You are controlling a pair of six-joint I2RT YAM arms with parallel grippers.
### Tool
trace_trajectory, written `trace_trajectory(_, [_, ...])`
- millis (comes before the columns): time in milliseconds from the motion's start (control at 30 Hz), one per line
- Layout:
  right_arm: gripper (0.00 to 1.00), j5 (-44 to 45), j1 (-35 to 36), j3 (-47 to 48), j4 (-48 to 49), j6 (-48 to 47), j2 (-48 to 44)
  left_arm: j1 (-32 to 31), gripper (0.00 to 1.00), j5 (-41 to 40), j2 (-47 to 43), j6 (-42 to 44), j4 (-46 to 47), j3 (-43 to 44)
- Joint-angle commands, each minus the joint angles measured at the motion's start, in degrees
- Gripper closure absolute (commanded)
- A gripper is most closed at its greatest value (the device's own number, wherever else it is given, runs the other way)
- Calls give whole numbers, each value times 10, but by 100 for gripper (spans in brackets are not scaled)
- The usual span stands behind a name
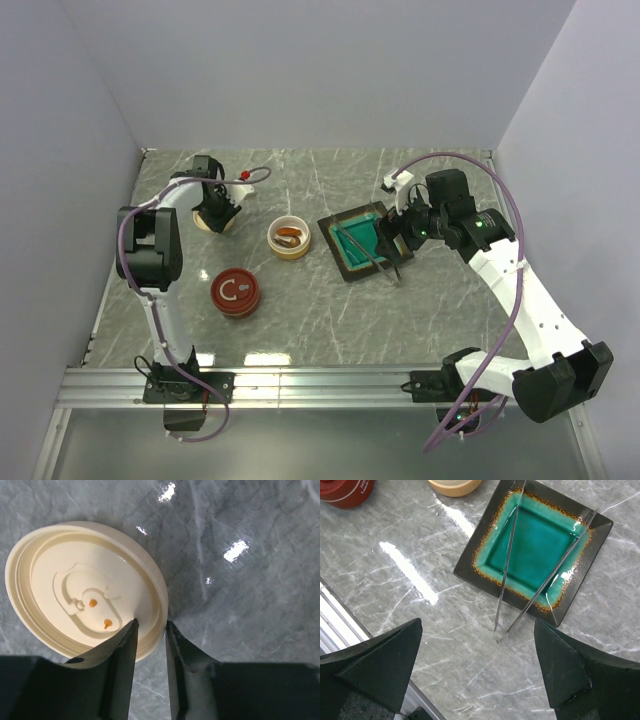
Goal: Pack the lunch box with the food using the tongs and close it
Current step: Pick up the lid of the lunch box with the left arm
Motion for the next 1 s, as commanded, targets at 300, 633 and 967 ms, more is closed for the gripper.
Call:
trace_trajectory(300, [0,-5,-4,14,13,12,-4,-5,93,33,-45,-3,10,-68])
trace_trajectory(633, [0,-22,-18,-23,42,11,-55,0,100,98,-65,-97,-70,-12])
trace_trajectory(967, [0,-72,-17,-13,163,134,-38,11,100,429,-226,-288,-164,226])
